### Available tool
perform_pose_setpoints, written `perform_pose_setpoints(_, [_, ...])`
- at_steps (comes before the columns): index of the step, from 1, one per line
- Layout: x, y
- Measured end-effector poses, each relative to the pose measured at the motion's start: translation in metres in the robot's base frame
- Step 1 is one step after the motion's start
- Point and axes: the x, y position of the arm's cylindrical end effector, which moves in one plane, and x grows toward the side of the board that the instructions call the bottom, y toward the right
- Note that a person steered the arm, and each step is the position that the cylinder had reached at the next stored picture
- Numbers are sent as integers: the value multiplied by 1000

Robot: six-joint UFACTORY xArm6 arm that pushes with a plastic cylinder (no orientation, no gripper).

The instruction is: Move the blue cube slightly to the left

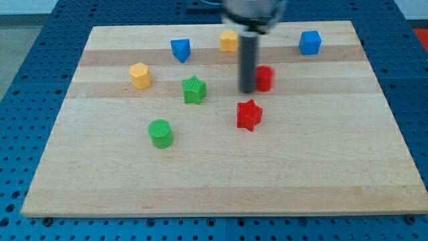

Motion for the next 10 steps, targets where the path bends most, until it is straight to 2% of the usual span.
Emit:
perform_pose_setpoints(1, [-6, 40])
perform_pose_setpoints(2, [-29, 59])
perform_pose_setpoints(3, [-30, 67])
perform_pose_setpoints(4, [-51, 126])
perform_pose_setpoints(5, [-91, 175])
perform_pose_setpoints(6, [-121, 136])
perform_pose_setpoints(7, [-129, 155])
perform_pose_setpoints(8, [-133, 111])
perform_pose_setpoints(9, [-133, 106])
perform_pose_setpoints(10, [-123, 137])
